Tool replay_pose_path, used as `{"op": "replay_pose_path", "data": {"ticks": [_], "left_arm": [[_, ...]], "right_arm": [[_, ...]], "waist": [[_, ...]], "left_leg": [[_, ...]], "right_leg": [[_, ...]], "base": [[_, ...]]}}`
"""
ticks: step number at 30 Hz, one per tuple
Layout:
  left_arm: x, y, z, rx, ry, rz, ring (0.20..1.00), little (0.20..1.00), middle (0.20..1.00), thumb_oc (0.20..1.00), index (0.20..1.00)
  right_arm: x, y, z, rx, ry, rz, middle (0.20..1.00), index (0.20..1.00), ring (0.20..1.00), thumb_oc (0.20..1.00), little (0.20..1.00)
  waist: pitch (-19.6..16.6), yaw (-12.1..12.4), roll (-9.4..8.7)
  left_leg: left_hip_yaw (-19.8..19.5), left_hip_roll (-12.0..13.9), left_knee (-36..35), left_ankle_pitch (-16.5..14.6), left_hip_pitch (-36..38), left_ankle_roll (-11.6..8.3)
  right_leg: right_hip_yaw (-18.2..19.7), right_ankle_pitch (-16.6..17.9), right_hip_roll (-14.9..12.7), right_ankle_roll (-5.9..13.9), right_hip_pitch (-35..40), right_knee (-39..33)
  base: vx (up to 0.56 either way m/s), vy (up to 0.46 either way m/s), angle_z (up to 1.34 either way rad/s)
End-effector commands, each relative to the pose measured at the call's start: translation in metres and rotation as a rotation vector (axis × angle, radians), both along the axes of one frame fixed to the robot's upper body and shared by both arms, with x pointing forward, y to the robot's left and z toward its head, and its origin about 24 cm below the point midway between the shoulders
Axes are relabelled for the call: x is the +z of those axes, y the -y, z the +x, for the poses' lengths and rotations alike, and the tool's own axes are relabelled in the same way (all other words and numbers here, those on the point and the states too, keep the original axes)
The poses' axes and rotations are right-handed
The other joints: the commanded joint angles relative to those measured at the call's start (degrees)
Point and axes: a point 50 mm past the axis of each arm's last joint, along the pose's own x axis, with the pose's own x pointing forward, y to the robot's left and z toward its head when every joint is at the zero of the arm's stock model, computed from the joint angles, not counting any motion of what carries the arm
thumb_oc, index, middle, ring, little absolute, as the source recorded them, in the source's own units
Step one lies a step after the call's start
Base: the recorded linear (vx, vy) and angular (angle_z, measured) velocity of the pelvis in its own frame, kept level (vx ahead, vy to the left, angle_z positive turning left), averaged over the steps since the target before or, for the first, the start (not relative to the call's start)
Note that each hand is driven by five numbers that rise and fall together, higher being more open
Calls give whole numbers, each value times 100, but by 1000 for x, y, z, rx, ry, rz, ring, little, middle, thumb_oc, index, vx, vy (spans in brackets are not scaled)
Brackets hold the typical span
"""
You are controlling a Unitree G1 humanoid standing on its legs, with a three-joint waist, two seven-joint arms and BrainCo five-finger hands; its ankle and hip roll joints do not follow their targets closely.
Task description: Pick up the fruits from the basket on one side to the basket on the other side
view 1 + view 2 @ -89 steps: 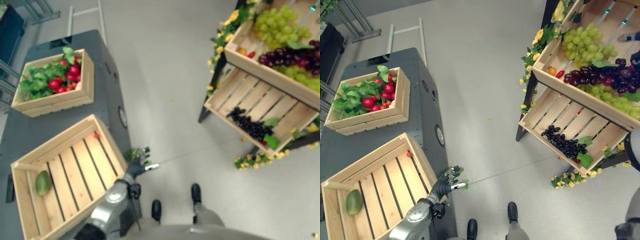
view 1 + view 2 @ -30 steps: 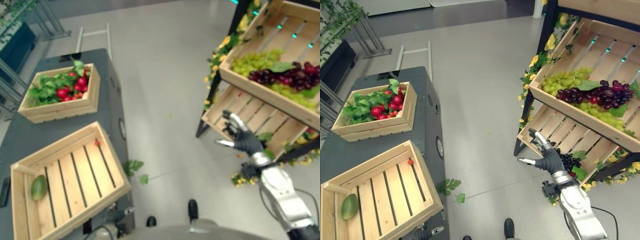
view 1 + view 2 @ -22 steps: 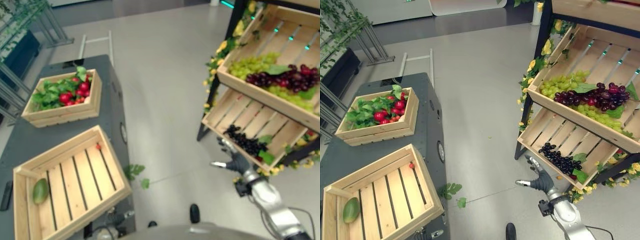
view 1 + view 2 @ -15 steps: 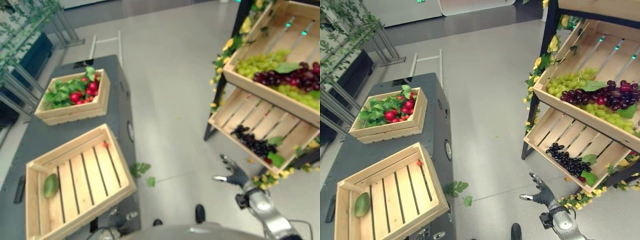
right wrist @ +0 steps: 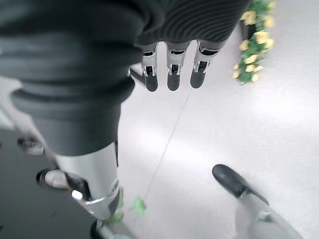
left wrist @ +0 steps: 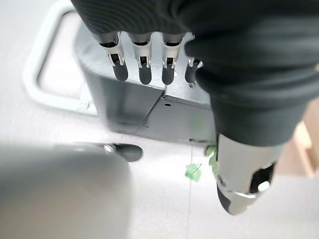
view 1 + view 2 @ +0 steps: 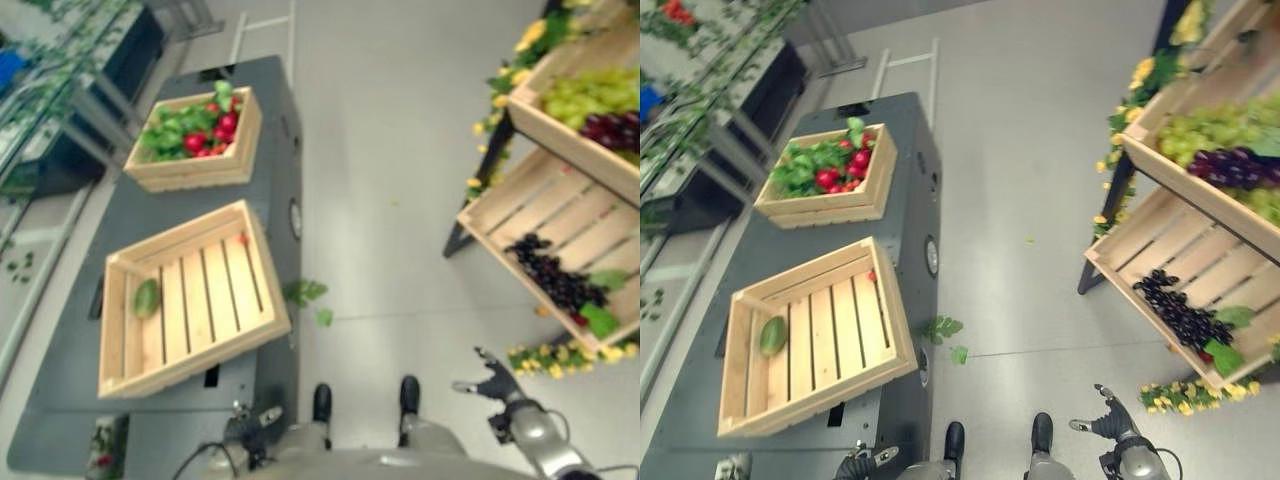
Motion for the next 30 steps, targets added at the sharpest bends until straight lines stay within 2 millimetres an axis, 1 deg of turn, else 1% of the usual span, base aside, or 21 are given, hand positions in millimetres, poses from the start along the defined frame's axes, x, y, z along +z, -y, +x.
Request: {"op": "replay_pose_path", "data": {"ticks": [1, 2, 3, 4, 5, 6, 7, 8, 9, 10, 14, 15, 17, 19, 22, 23, 25, 26, 27, 28, 30], "left_arm": [[-2, -1, -9, 15, -8, 1, 1000, 1000, 1000, 1000, 1000], [-2, -1, -9, 15, -7, 1, 1000, 1000, 1000, 1000, 1000], [-3, 0, -11, 28, -9, -13, 1000, 1000, 1000, 1000, 1000], [-3, 0, -12, 31, -12, -23, 1000, 1000, 1000, 1000, 1000], [-3, 0, -12, 31, -12, -24, 1000, 1000, 1000, 1000, 1000], [-3, 1, -12, 27, -11, -33, 1000, 1000, 1000, 1000, 1000], [-2, 1, -9, 23, -2, -33, 1000, 1000, 1000, 1000, 1000], [-2, 2, -9, 21, -1, -34, 1000, 1000, 1000, 1000, 1000], [-2, 2, -7, 13, 5, -34, 1000, 1000, 1000, 1000, 1000], [-1, 2, -5, -1, 5, -27, 1000, 1000, 1000, 1000, 1000], [-2, -6, -12, 20, -7, -13, 1000, 1000, 1000, 1000, 1000], [-2, -10, -13, 21, -19, 2, 1000, 1000, 1000, 1000, 1000], [-2, -15, -15, 9, -23, 21, 1000, 1000, 1000, 1000, 1000], [-1, -17, -15, -3, -23, 32, 1000, 1000, 1000, 1000, 1000], [6, -27, -11, -28, 30, 88, 1000, 1000, 1000, 1000, 1000], [6, -27, -11, -28, 30, 88, 1000, 1000, 1000, 1000, 1000], [20, -36, -2, -46, 137, 104, 1000, 1000, 1000, 1000, 1000], [23, -40, -2, -53, 153, 112, 1000, 1000, 1000, 1000, 1000], [25, -43, -3, -54, 162, 119, 1000, 1000, 1000, 1000, 1000], [27, -44, -3, -68, 175, 118, 1000, 1000, 1000, 1000, 1000], [26, -44, -7, -82, 164, 121, 1000, 1000, 1000, 1000, 1000]], "right_arm": [[10, -10, 22, 23, 96, 15, 1000, 1000, 1000, 1000, 1000], [10, -10, 22, 23, 97, 16, 1000, 1000, 1000, 1000, 1000], [9, -11, 22, 16, 100, 28, 1000, 1000, 1000, 1000, 1000], [8, -12, 22, 9, 99, 34, 1000, 1000, 1000, 1000, 1000], [8, -12, 22, 9, 99, 34, 1000, 1000, 1000, 1000, 1000], [7, -12, 20, -11, 100, 45, 1000, 1000, 1000, 1000, 1000], [6, -11, 18, -32, 97, 52, 1000, 1000, 1000, 1000, 1000], [6, -11, 18, -34, 98, 51, 1000, 1000, 1000, 1000, 1000], [4, -11, 15, -61, 97, 61, 1000, 1000, 1000, 1000, 1000], [0, -11, 13, -84, 82, 67, 1000, 1000, 1000, 1000, 1000], [-8, -21, 11, -84, 49, 90, 1000, 1000, 1000, 1000, 1000], [-13, -26, 9, -108, 33, 108, 1000, 1000, 1000, 1000, 1000], [-19, -29, 7, -118, 5, 115, 1000, 1000, 1000, 1000, 1000], [-21, -32, 6, -121, -3, 119, 1000, 1000, 1000, 1000, 1000], [-25, -37, 3, -128, -24, 129, 1000, 1000, 1000, 1000, 1000], [-25, -38, 3, -128, -24, 129, 1000, 1000, 1000, 1000, 1000], [-27, -36, -1, -148, -29, 134, 1000, 1000, 1000, 1000, 1000], [-27, -35, -3, -157, -28, 137, 1000, 1000, 1000, 1000, 1000], [-26, -35, -3, -162, -24, 140, 1000, 1000, 1000, 1000, 1000], [-27, -33, -5, -175, -31, 142, 1000, 1000, 1000, 1000, 1000], [-30, -31, -10, -195, -46, 145, 1000, 1000, 1000, 1000, 1000]], "waist": [[-321, 1, -108], [-326, -11, -114], [-418, -39, -101], [-501, -65, -68], [-493, -72, -58], [-618, -165, 54], [-687, -198, 137], [-670, -235, 107], [-715, -229, 162], [-715, -237, 110], [-736, -104, -19], [-742, -41, -125], [-712, 39, -208], [-684, 60, -254], [-519, 131, -371], [-521, 131, -372], [-367, 179, -393], [-288, 125, -431], [-250, 47, -402], [-219, -16, -359], [-227, -82, -311]], "left_leg": [[-262, -142, -145, -430, 552, 178], [-272, -154, -141, -412, 530, 184], [-341, -299, 50, -843, 924, 249], [-315, -384, 69, -951, 1132, 267], [-322, -373, 75, -963, 1143, 263], [-185, -380, -41, -1010, 1498, 224], [-37, -267, -144, -1111, 1670, 167], [-5, -326, -152, -1003, 1621, 195], [162, -166, -410, -998, 1636, 151], [130, -206, -521, -974, 1579, 225], [85, -162, -668, -988, 1651, 254], [137, -146, -747, -955, 1617, 318], [113, -169, -765, -962, 1594, 383], [107, -173, -766, -956, 1552, 407], [1, -285, -766, -965, 1424, 524], [2, -286, -766, -965, 1423, 525], [-115, -354, -766, -914, 1321, 577], [-128, -425, -766, -751, 1232, 607], [-221, -420, -766, -728, 1223, 636], [-302, -417, -766, -695, 1198, 675], [-462, -439, -766, -622, 1157, 737]], "right_leg": [[-144, -700, 344, 580, -61, 23], [-155, -684, 329, 584, -76, 23], [-399, -684, 331, 546, -72, 23], [-581, -681, 350, 504, -119, 23], [-591, -688, 359, 503, -102, 23], [-969, -726, 422, 437, -168, 29], [-1045, -900, 518, 427, -187, 61], [-1191, -756, 431, 414, -218, 55], [-1268, -850, 456, 446, -218, 79], [-1363, -678, 368, 498, -215, 104], [-1350, -588, 343, 505, -196, 117], [-1374, -482, 260, 566, -246, 125], [-1373, -373, 202, 611, -248, 147], [-1356, -318, 162, 643, -269, 158], [-1191, -91, -32, 819, -376, 298], [-1190, -90, -33, 820, -378, 299], [-981, 57, -141, 948, -467, 383], [-841, 153, -224, 914, -602, 506], [-365, 91, -139, 935, -726, 662], [271, -15, 20, 951, -806, 803], [1214, -199, 328, 947, -805, 1042]], "base": [[-84, -39, 33], [-65, -76, 48], [-78, -65, 65], [-65, -70, 80], [-111, -29, 77], [-76, -21, 71], [-147, 5, 118], [-70, 23, 89], [-64, 84, 95], [4, 60, 51], [-40, 112, 72], [-110, 165, 13], [-89, 147, 29], [-89, 99, 42], [-120, 139, 48], [-101, 117, 46], [-166, 123, 1], [-192, 104, -8], [-184, 125, 17], [-105, 111, 56], [-74, 81, 67]]}}
